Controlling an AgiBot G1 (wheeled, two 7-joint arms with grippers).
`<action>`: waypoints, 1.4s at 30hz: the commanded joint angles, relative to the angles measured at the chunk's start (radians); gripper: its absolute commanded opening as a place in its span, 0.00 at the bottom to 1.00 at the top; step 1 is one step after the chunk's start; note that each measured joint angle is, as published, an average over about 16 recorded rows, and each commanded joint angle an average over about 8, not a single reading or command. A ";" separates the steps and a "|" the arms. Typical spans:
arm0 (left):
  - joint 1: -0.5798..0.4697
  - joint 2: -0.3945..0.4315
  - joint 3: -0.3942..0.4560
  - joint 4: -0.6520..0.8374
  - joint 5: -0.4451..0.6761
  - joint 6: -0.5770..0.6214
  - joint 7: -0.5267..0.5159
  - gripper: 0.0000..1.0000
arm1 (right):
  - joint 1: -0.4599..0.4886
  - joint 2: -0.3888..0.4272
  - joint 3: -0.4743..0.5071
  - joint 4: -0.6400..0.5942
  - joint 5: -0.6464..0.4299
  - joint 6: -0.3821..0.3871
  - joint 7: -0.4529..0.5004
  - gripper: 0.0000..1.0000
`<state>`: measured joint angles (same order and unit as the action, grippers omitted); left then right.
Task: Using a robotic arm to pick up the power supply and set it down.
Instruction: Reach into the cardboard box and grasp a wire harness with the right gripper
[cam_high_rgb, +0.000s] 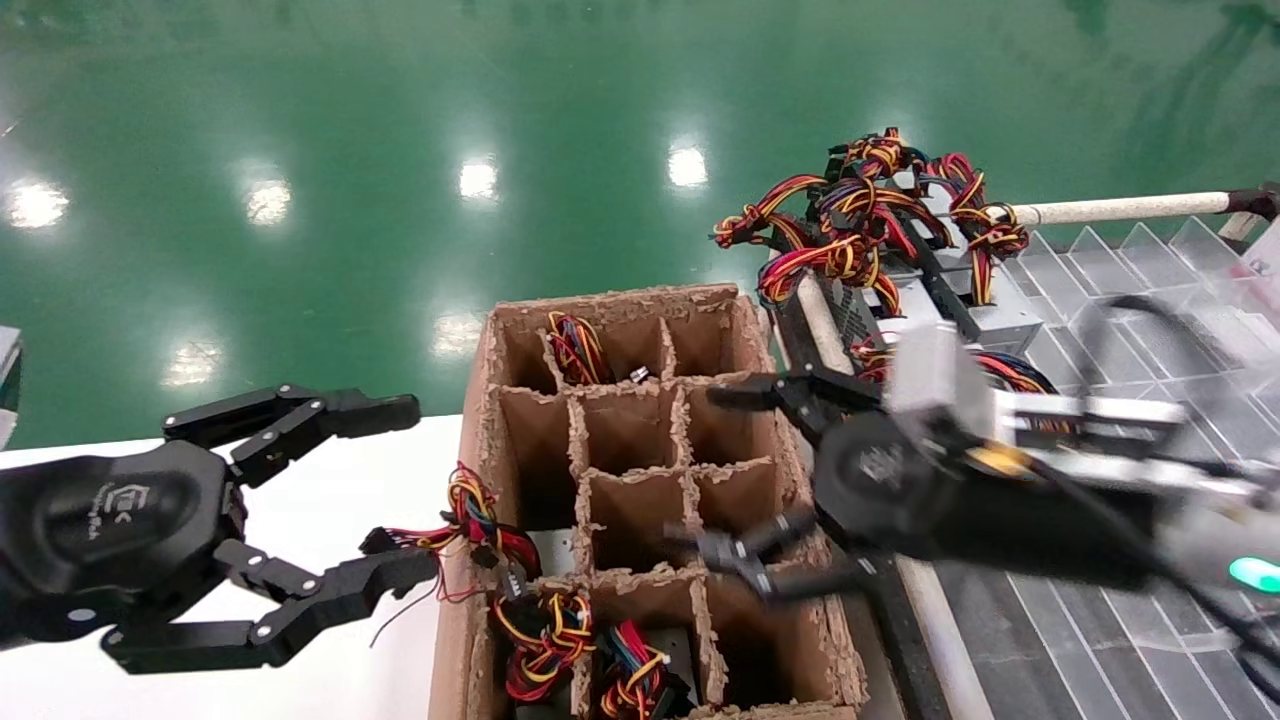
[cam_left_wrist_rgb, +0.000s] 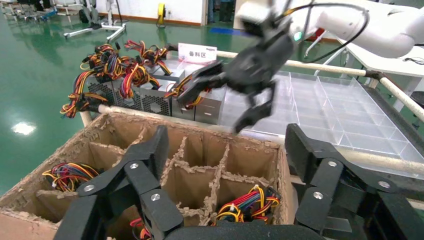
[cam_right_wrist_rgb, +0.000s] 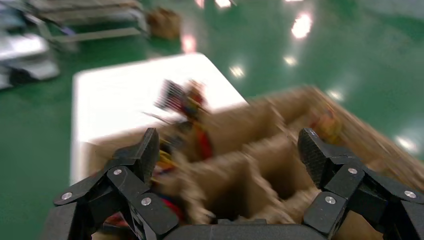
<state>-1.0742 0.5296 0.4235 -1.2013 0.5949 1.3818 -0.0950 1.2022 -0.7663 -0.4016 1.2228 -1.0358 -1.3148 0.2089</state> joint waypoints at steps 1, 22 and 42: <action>0.000 0.000 0.000 0.000 0.000 0.000 0.000 0.00 | 0.029 -0.034 -0.025 -0.028 -0.058 0.037 0.013 1.00; 0.000 0.000 0.000 0.000 0.000 0.000 0.000 0.00 | 0.221 -0.411 -0.198 -0.379 -0.201 0.041 0.116 0.54; 0.000 0.000 0.000 0.000 0.000 0.000 0.000 0.00 | 0.251 -0.458 -0.246 -0.442 -0.276 0.058 0.094 0.00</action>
<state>-1.0742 0.5296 0.4235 -1.2013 0.5949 1.3818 -0.0950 1.4519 -1.2261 -0.6466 0.7803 -1.3111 -1.2546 0.3041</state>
